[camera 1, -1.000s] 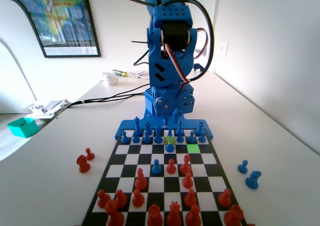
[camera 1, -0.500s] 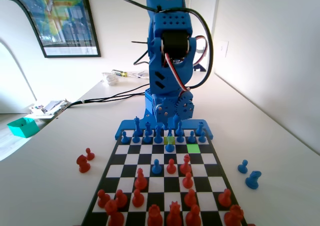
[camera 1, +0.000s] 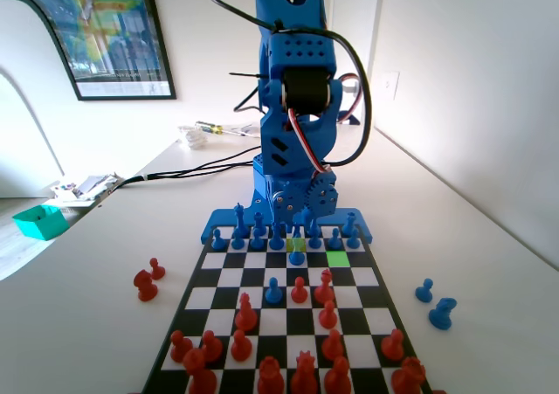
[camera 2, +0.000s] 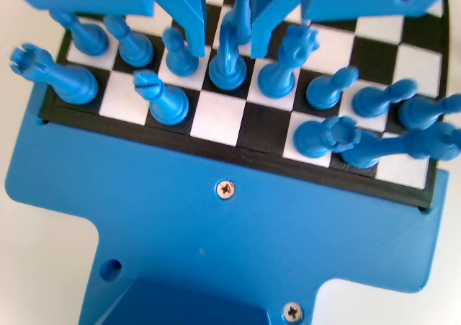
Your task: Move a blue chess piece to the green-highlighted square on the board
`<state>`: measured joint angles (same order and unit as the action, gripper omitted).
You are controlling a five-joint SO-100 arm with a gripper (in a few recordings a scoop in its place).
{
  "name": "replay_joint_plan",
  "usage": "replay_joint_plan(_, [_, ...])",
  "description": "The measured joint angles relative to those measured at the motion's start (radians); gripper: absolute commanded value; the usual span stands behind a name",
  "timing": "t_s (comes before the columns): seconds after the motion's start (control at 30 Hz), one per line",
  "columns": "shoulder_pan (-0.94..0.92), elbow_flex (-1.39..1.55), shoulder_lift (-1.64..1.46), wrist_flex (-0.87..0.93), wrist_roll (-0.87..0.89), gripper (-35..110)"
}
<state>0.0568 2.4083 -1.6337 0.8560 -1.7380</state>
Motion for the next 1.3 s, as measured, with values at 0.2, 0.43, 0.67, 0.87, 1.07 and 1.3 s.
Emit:
replay_joint_plan(0.2, [-0.014, 0.0, 0.002, -0.015, -0.011, 11])
replay_joint_plan(0.43, [-0.015, 0.0, 0.017, -0.034, -0.018, 9])
replay_joint_plan(0.67, [-0.008, 0.0, 0.035, -0.049, -0.018, 10])
replay_joint_plan(0.87, [-0.009, 0.0, 0.038, -0.063, -0.018, 10])
replay_joint_plan(1.07, [-0.009, 0.008, 0.038, -0.072, -0.018, 9])
replay_joint_plan(1.3, [-0.009, 0.008, 0.038, -0.086, -0.018, 8])
